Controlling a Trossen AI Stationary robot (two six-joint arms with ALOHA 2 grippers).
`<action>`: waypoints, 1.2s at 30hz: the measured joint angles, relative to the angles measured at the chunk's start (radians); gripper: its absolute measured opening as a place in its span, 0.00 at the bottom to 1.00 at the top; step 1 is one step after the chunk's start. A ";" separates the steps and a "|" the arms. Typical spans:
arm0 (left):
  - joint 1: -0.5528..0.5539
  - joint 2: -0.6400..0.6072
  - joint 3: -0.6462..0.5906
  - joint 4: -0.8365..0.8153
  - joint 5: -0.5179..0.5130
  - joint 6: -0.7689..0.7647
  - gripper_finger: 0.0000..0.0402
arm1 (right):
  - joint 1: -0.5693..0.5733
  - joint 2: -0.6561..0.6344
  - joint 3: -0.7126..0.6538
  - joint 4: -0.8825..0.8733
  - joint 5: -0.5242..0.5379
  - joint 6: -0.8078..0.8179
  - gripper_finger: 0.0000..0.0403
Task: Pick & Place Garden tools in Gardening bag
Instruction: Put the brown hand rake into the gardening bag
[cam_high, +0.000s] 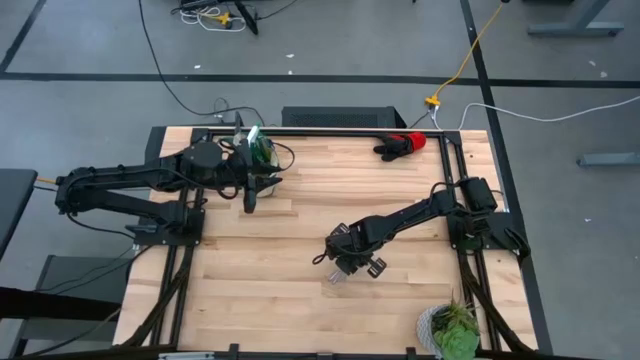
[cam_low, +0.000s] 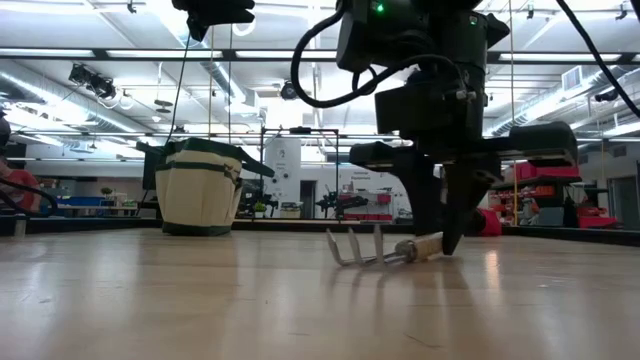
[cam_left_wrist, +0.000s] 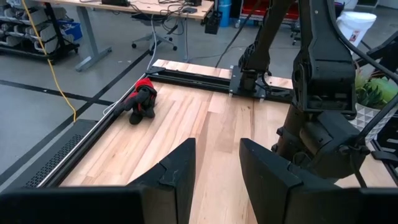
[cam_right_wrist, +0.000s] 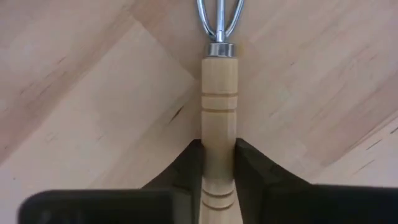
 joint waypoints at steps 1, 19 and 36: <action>0.000 0.000 0.000 0.000 0.000 0.000 0.33 | 0.000 0.000 0.000 0.000 0.000 0.000 0.15; 0.000 0.000 0.000 0.013 0.000 0.000 0.33 | -0.004 -0.133 0.000 0.025 -0.016 0.167 0.13; 0.000 0.000 0.000 0.033 0.000 0.000 0.33 | -0.120 -0.487 0.000 0.067 -0.016 0.553 0.13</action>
